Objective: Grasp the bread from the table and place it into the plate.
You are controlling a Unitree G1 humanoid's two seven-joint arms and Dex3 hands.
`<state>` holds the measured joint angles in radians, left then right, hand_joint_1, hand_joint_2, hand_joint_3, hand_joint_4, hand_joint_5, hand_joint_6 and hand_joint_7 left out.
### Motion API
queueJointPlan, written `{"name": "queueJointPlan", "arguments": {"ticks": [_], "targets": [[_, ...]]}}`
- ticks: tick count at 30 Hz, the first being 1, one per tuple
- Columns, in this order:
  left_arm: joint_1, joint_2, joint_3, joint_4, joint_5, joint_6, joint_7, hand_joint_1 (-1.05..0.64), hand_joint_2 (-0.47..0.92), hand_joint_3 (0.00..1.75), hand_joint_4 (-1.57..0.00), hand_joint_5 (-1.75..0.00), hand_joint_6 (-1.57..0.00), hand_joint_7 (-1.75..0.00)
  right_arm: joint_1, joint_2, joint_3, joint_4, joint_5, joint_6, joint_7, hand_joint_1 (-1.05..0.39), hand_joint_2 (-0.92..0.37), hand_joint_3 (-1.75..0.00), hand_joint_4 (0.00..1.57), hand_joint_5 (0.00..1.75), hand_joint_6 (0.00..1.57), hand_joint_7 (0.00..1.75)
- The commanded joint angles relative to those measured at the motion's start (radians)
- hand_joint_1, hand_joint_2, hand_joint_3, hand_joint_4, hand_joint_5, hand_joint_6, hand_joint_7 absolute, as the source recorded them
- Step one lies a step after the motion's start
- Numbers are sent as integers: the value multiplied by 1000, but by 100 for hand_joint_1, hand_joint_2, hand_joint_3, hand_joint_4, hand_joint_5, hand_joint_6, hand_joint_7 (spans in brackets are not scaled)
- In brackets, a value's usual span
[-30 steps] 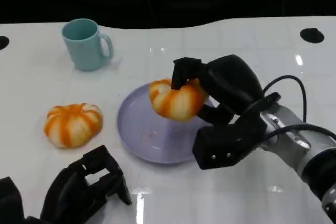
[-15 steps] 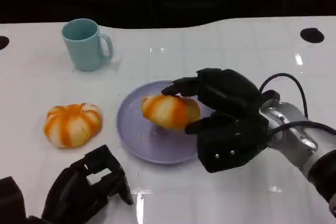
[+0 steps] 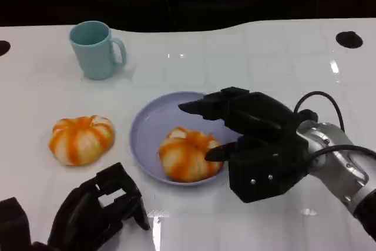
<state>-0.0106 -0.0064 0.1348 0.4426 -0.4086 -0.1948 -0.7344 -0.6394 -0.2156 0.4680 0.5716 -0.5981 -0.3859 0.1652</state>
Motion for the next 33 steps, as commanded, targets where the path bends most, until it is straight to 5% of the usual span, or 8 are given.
{"name": "queueJointPlan", "arguments": {"ticks": [1, 12, 22, 23, 24, 26, 31, 33], "targets": [[8, 9, 8, -1, -7, -7, 1, -61, 92, 11, -70, -175, -67, -138, 45, -44, -32, -68, 38, -36, 2, -85, -92, -34, 0, 32, 18, 3], [4, 11, 2, 9, 0, -22, -9, -62, 92, 13, -71, -175, -67, -140, 176, -112, -102, -199, 140, -149, 21, -80, -92, -32, 0, 54, 23, 6], [10, 14, -1, 3, 7, -33, -2, -63, 92, 13, -71, -175, -67, -143, 314, -97, -169, -236, 324, -249, 49, -73, -92, -28, 23, 111, 50, 26], [10, 14, 0, 4, 3, -31, -7, -63, 92, 13, -71, -175, -66, -143, 337, -88, -180, -230, 357, -280, 46, -69, -92, -25, 33, 120, 55, 42], [9, 14, 0, 5, 1, -30, -9, -63, 92, 13, -71, -175, -66, -144, 355, -81, -188, -224, 382, -306, 44, -64, -92, -23, 42, 129, 49, 79], [10, 12, 0, 3, -5, -26, -11, -63, 92, 13, -71, -175, -66, -144, 384, -74, -200, -215, 426, -336, 55, -58, -92, -24, 47, 141, 44, 110], [13, 8, -2, -4, -13, -13, -15, -63, 92, 11, -70, -175, -65, -144, 447, -55, -222, -220, 553, -356, 118, -46, -87, -32, 47, 152, 44, 128], [12, 7, -2, -1, -17, -15, -22, -63, 92, 10, -70, -175, -65, -145, 470, -53, -231, -229, 590, -353, 141, -41, -63, -81, 50, 156, 50, 130]]}}
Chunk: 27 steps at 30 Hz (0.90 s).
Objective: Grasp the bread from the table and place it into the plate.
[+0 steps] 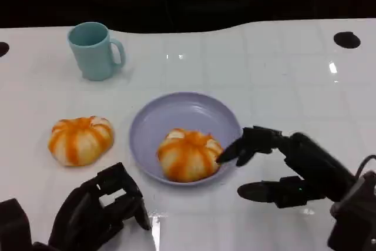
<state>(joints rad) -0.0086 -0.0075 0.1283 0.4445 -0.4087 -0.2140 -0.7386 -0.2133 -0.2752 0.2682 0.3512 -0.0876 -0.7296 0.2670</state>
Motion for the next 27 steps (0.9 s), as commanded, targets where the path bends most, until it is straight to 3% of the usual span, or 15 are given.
{"name": "queueJointPlan", "arguments": {"ticks": [1, 4, 7, 14, 19, 27], "targets": [[10, 8, 4, -4, -18, 5, -18, -63, 92, 10, -69, -175, -64, -145, 60, 5, -37, -19, 91, -5, 48, -40, -56, -95, 50, 157, 52, 131], [9, 8, 4, -2, -24, 7, -24, -62, 92, 10, -69, -175, -63, -147, 104, 7, -53, -34, 123, -19, 73, -35, -40, -131, 58, 157, 61, 144], [9, 9, 2, -2, -24, 10, -20, -64, 92, 10, -69, -175, -63, -148, 136, 16, -67, -35, 156, -39, 92, -36, -36, -141, 62, 157, 64, 149], [7, 7, 5, -4, -32, 26, -22, -62, 92, 9, -70, -175, -65, -145, 209, 28, -85, -75, 248, 3, 166, -37, -42, -135, 63, 163, 62, 150], [6, 9, 3, -3, -32, 23, -28, -62, 92, 9, -70, -175, -65, -144, 290, 33, -100, -172, 291, 94, 178, -37, -44, -131, 64, 173, 59, 156], [15, 12, 3, -13, -26, 24, -19, -63, 92, 8, -71, -175, -65, -145, 396, 59, -117, -322, 306, 251, 155, -34, -44, -133, 68, 175, 54, 164]]}}
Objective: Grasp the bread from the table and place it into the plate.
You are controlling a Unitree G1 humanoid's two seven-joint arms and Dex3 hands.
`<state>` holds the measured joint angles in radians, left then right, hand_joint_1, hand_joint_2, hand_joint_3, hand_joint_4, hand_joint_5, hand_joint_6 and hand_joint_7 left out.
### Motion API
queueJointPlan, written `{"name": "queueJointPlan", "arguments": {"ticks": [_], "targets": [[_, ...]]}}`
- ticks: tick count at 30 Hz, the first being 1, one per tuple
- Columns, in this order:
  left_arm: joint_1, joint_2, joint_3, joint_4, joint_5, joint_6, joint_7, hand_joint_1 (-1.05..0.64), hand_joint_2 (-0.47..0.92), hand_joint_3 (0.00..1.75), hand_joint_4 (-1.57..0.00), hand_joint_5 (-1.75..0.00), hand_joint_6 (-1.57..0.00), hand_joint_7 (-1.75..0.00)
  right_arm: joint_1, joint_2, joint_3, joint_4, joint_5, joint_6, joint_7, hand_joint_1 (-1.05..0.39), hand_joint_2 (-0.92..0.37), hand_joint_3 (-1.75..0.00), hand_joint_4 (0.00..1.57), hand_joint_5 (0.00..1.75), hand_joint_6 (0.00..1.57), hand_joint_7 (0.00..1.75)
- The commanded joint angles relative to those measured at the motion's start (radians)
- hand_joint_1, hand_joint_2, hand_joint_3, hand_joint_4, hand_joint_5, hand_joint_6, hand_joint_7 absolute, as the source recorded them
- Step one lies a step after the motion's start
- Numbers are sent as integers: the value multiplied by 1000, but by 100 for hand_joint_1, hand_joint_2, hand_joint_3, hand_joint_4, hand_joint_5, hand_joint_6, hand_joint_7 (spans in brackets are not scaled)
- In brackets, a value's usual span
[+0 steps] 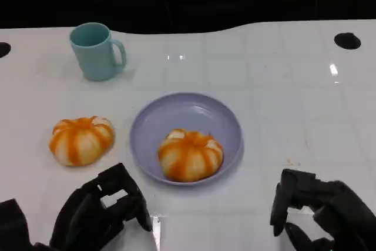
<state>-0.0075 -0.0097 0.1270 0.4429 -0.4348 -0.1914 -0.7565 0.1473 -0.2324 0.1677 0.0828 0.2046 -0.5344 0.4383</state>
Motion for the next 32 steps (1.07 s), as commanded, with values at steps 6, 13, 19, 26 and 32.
{"name": "queueJointPlan", "arguments": {"ticks": [6, 13, 19, 26, 32], "targets": [[21, 15, 4, -15, -1, 1, -5, -62, 92, 8, -71, -175, -65, -146, 46, 47, -40, -42, 5, 47, -17, -29, -41, -140, 71, 175, 53, 167], [32, 16, 0, -32, 12, 0, 11, -63, 92, 9, -70, -175, -65, -145, 30, 67, -63, -11, 4, 31, -2, -33, -41, -139, 74, 175, 53, 169], [29, 18, 3, -27, 6, 5, 3, -62, 92, 9, -69, -175, -65, -145, 19, 83, -78, 31, 7, 5, 6, -35, -41, -137, 73, 175, 53, 169], [22, 22, 4, -24, 9, 14, 9, -62, 92, 8, -70, -175, -66, -146, 1, 97, -88, 87, 16, -42, 35, -35, -41, -136, 72, 175, 53, 168], [25, 27, 4, -30, 17, 12, 17, -63, 92, 8, -71, -175, -65, -148, -3, 112, -94, 106, 14, -64, 44, -38, -40, -135, 74, 175, 55, 165]]}}
